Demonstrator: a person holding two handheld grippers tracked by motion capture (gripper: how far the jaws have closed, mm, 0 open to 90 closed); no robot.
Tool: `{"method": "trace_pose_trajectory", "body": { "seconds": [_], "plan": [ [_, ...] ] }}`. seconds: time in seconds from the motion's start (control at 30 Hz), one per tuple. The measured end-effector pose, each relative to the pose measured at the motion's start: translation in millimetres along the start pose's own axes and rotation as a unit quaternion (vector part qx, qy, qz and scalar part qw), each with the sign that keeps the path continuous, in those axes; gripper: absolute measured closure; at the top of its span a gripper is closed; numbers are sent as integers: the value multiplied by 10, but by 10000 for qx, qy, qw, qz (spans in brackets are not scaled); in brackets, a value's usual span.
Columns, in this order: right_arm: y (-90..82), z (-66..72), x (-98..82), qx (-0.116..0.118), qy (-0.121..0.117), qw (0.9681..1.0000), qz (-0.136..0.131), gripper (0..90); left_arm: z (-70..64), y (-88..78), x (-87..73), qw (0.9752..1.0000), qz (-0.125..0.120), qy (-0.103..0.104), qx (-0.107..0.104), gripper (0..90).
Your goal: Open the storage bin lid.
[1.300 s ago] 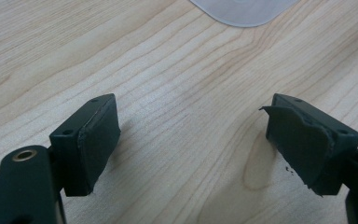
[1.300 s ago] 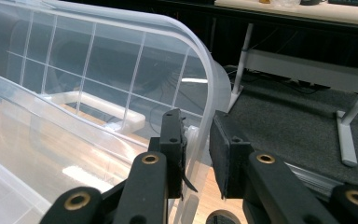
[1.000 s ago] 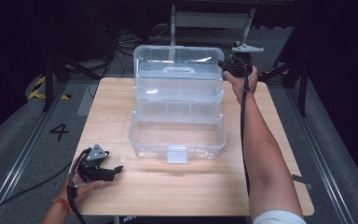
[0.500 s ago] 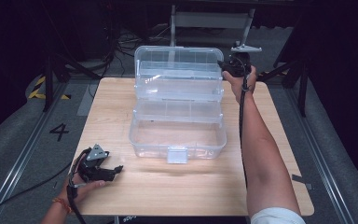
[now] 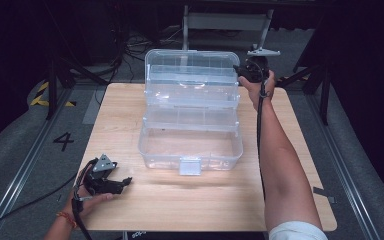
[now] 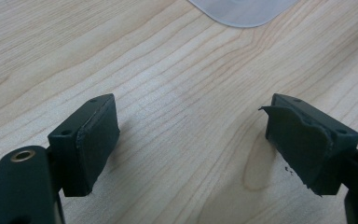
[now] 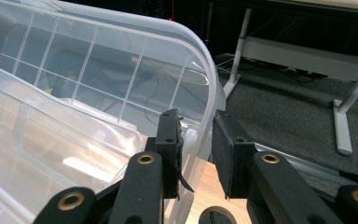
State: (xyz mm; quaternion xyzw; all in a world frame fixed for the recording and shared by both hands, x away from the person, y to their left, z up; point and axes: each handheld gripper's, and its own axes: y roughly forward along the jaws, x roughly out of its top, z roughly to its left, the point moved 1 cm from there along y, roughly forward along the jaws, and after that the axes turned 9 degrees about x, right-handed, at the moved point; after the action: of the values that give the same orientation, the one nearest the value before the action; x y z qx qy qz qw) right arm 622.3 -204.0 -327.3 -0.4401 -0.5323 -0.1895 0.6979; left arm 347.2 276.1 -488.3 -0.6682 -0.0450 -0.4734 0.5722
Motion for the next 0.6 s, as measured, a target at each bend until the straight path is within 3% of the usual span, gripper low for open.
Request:
{"method": "trace_pose_trajectory", "body": {
  "seconds": [0.13,0.5,0.6],
  "plan": [
    [32,10,-12,-64,-70,9999,127,713,0,0,0,10000,-2,1,1,177],
    [66,-15,-50,-37,2,9998,170,695,0,0,0,10000,0,-1,0,177],
    [55,-20,-57,16,-54,9998,197,743,3,-1,0,10000,11,24,-1,177]
  ]
}}
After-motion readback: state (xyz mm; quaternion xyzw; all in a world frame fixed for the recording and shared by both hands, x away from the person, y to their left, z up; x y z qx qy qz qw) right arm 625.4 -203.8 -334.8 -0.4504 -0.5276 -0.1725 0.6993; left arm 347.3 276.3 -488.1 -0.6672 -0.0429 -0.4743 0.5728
